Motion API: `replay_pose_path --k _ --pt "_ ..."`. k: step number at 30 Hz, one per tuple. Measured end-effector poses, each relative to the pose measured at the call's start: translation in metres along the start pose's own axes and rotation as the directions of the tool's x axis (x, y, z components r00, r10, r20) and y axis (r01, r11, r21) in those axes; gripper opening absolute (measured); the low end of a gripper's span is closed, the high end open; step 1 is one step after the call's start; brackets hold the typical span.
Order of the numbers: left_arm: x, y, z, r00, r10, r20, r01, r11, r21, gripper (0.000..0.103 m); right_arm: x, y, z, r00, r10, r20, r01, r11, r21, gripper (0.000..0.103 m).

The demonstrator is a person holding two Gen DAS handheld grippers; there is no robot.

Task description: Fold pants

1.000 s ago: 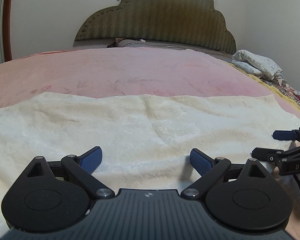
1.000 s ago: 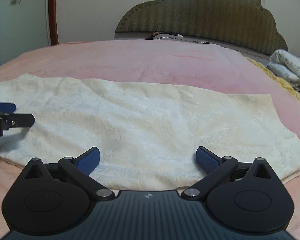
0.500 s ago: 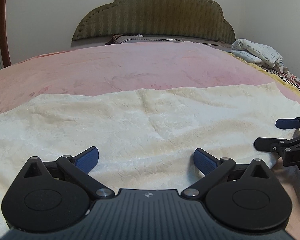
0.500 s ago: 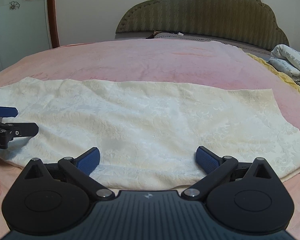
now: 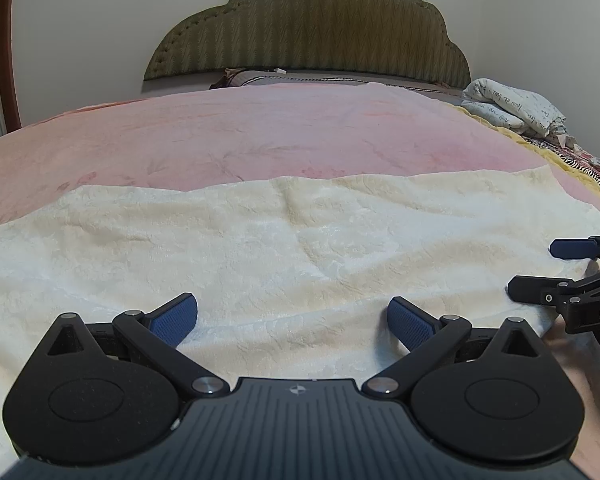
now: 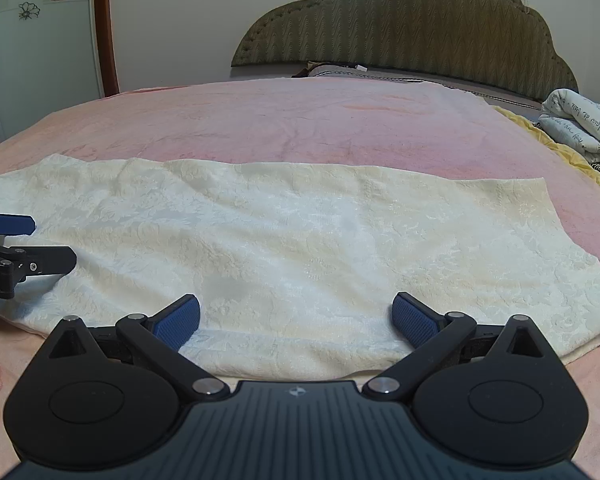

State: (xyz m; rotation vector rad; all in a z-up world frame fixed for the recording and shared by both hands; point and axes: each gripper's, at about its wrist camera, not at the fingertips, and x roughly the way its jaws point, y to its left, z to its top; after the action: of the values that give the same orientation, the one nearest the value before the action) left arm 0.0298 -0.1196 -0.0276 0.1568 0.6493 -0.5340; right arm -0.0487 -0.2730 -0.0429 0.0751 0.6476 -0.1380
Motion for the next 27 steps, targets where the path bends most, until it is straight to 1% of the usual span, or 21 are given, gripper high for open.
replay_pose_path --k 27 --pt "-0.0002 -0.0007 0.0006 1.000 0.002 0.001 -0.002 1.000 0.003 0.103 -0.0003 -0.0005 -0.0001 1.000 0.001 0.000 -0.001 1.000 0.000 0.103"
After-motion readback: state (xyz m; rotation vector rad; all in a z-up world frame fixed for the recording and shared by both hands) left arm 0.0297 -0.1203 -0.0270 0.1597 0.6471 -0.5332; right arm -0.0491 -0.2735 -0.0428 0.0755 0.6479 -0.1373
